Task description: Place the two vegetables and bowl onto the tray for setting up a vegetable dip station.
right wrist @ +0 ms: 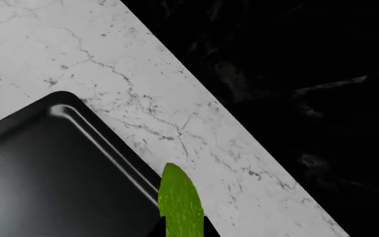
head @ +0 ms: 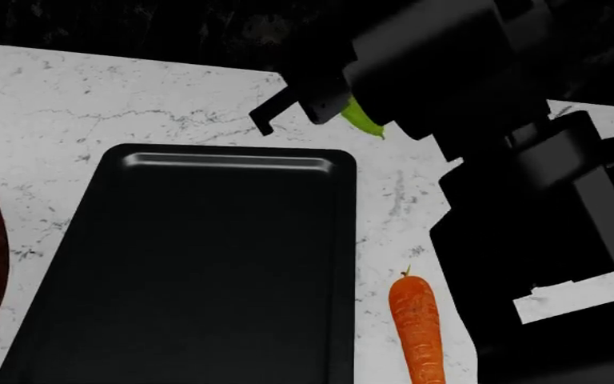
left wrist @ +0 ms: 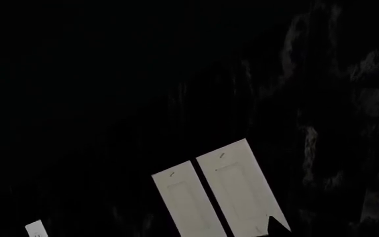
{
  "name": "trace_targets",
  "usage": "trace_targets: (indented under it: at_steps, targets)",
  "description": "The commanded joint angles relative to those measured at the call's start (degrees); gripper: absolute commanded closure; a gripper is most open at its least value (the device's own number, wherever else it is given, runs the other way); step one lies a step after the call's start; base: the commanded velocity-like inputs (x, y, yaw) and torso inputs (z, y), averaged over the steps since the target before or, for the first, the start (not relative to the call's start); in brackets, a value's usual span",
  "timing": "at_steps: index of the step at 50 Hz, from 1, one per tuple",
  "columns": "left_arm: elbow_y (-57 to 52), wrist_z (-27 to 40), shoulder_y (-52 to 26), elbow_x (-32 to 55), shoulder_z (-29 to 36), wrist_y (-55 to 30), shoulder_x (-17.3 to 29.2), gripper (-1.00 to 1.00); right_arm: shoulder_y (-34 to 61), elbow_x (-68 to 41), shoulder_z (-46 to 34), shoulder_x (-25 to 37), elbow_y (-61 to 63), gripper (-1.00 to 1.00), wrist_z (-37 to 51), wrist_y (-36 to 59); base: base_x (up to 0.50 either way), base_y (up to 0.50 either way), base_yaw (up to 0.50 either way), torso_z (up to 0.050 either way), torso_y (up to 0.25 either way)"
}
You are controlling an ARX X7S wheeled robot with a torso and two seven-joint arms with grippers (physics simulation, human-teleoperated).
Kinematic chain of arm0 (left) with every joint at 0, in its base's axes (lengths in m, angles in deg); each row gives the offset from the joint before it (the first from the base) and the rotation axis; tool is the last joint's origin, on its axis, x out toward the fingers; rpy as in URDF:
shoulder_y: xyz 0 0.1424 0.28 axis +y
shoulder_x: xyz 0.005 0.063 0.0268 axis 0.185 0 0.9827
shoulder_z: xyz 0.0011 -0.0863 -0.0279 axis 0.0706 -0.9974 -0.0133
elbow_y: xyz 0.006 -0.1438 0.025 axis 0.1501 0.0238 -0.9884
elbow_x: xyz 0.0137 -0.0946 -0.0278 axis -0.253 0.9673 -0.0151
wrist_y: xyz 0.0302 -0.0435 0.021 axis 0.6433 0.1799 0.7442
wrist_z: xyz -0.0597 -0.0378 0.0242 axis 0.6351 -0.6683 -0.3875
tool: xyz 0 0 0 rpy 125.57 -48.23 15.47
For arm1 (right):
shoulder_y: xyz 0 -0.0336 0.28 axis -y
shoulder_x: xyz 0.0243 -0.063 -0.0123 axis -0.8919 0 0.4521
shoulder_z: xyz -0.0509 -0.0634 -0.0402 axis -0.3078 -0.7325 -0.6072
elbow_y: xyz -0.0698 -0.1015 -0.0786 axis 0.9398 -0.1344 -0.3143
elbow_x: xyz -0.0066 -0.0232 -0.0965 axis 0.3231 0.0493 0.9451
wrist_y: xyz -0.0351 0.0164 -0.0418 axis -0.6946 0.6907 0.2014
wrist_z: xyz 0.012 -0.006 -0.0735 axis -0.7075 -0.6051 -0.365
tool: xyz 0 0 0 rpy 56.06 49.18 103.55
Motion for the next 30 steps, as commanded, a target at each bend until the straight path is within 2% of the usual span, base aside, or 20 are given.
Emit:
trace_targets:
  at_steps: [1,24,30]
  targets:
    - [0.4,-1.8,0.0,1.8,-2.5,-0.3,-1.3,-1.00,-2.1,0.3,2.4,-4.2,-3.8,1.00,-1.1,-3.6,0.00,0.00,0.00,0.000,0.000]
    - [1.4,-2.1,0.2,1.8,-1.9,0.9,-1.0,-1.00,-5.3,-2.7,-1.1,-7.1,-12.2,1.00,1.9,-10.2,0.00,0.00,0.00,0.000,0.000]
    - [0.2,-1.9,0.5,2.1,-2.1,-0.1,-0.4,-1.00,-5.1,-8.1,-4.8,-7.5,-15.2,1.00,3.9,-13.2,0.00,0.00,0.00,0.000,0.000]
